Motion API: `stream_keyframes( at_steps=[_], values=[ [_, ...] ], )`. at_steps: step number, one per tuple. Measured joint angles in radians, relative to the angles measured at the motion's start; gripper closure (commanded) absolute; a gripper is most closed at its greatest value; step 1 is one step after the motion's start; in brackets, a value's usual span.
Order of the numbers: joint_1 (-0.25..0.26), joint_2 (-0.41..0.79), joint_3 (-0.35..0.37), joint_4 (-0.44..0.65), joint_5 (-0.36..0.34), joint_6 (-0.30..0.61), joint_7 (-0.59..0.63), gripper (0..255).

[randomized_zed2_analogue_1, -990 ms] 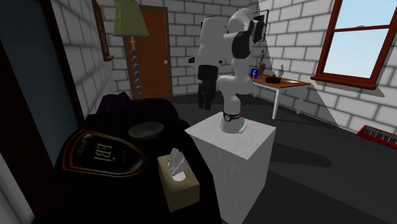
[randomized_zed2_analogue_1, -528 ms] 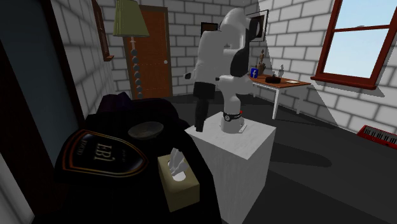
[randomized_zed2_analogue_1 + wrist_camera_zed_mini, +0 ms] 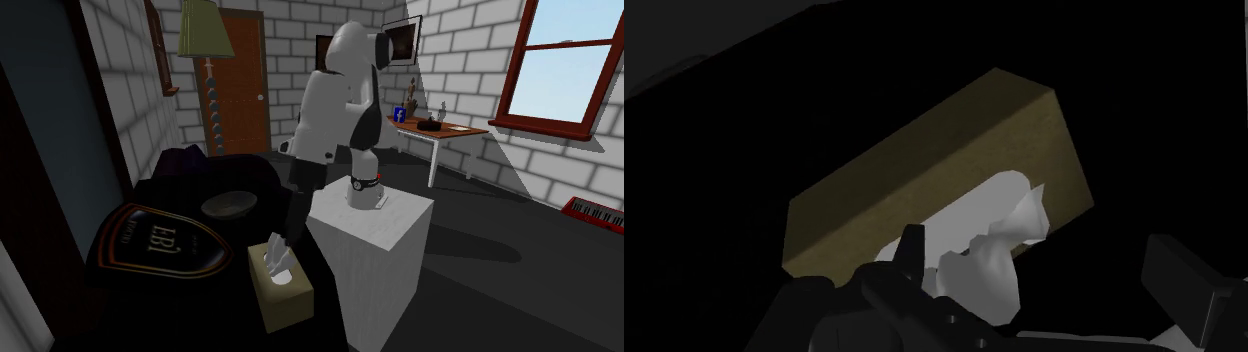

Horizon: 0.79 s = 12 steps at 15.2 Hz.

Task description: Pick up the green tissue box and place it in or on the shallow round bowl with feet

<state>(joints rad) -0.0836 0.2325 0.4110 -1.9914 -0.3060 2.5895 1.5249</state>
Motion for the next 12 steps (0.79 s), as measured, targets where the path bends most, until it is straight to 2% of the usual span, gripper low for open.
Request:
stream_keyframes(
  at_steps=[7, 12],
  values=[
    [0.032, 0.096, -0.036, 0.044, -0.075, 0.044, 0.063, 0],
    [0.035, 0.109, -0.041, 0.051, -0.082, 0.049, 0.066, 0]
  ],
)
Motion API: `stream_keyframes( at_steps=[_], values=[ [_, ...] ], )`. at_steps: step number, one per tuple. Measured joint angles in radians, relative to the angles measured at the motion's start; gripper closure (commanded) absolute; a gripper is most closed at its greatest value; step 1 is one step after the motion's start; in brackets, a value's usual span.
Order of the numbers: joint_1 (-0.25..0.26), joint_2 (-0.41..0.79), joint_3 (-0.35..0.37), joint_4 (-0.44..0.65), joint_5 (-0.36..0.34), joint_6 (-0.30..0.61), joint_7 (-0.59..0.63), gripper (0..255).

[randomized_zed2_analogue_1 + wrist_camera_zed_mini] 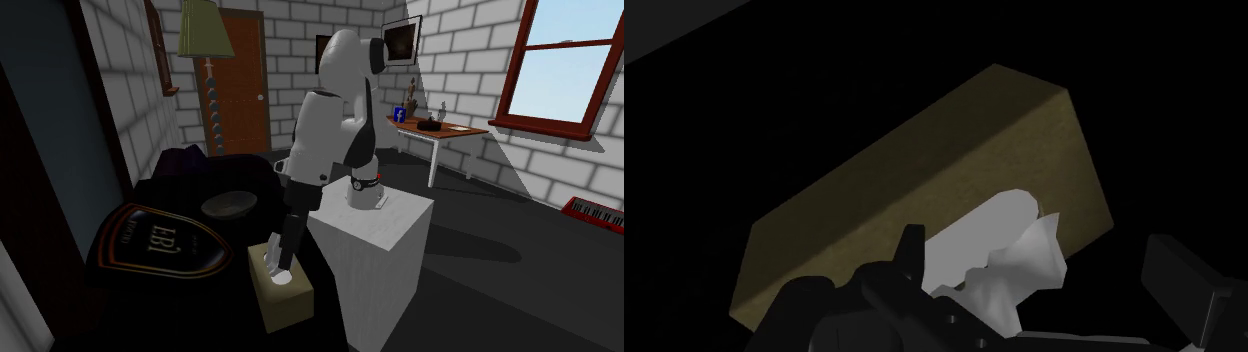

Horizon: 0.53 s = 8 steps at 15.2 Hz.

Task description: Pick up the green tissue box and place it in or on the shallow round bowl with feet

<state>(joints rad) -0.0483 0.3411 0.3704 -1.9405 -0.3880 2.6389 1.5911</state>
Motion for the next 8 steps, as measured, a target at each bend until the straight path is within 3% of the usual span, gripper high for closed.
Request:
stream_keyframes(
  at_steps=[1, 2, 8],
  values=[
    [0.0, 0.0, 0.0, 0.0, 0.0, 0.0, 0.0, 0],
    [0.0, 0.0, 0.0, 0.0, 0.0, 0.0, 0.0, 255],
    [0.002, -0.001, 0.001, 0.003, -0.001, 0.004, 0.002, 255]
  ],
)
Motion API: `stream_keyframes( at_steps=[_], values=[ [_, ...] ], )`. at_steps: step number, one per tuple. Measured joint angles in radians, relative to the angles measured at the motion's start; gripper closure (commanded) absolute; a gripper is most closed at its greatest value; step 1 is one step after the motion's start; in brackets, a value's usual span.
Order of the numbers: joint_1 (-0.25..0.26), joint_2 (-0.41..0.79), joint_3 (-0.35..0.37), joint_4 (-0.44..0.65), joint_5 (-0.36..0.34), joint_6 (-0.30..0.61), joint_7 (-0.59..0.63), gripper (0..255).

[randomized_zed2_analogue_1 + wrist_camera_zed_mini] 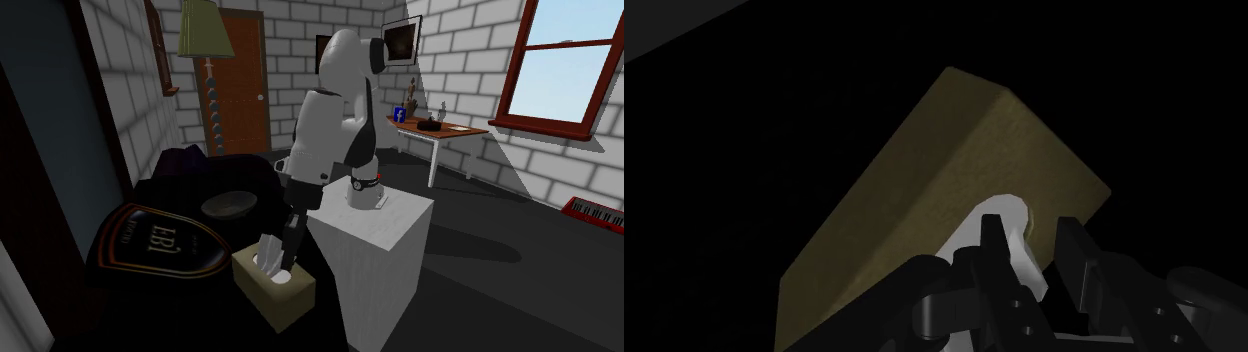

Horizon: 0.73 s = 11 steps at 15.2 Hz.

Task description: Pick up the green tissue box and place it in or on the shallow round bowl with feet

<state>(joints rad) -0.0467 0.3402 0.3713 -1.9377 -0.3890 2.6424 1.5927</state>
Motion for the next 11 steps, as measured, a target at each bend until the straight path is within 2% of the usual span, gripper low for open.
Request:
stream_keyframes(
  at_steps=[5, 11],
  values=[
    [-0.002, -0.004, 0.003, 0.001, 0.005, -0.006, -0.004, 255],
    [-0.018, -0.042, 0.024, 0.023, 0.047, -0.067, -0.04, 255]
  ],
)
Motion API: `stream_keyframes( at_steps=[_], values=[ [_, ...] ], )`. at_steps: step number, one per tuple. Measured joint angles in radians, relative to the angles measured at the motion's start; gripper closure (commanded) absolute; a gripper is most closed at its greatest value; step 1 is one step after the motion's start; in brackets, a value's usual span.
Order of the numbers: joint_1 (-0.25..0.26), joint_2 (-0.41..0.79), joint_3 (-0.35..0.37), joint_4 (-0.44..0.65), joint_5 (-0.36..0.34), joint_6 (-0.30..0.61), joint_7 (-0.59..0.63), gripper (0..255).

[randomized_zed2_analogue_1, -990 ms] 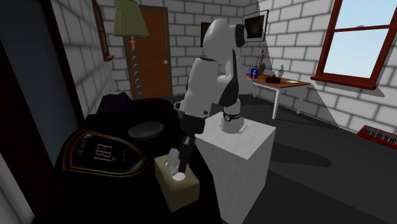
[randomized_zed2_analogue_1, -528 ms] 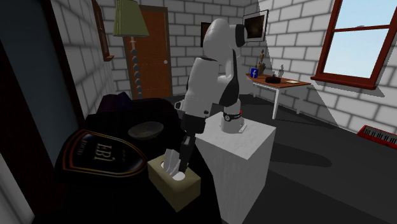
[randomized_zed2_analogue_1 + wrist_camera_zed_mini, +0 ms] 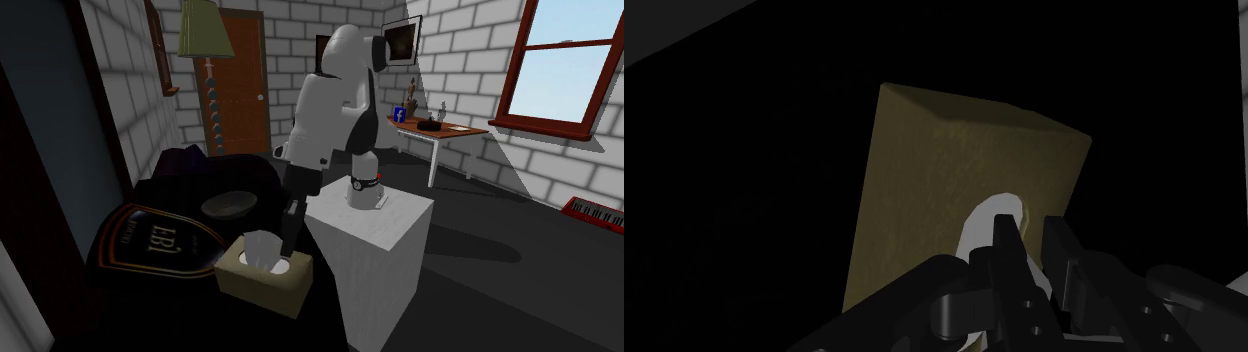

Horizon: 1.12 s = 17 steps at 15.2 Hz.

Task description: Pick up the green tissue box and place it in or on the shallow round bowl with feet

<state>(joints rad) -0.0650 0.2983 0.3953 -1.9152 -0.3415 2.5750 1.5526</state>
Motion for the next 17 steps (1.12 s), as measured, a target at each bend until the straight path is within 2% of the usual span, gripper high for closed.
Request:
stream_keyframes(
  at_steps=[17],
  values=[
    [-0.025, -0.093, 0.039, 0.104, 0.1, -0.185, -0.082, 255]
  ],
)
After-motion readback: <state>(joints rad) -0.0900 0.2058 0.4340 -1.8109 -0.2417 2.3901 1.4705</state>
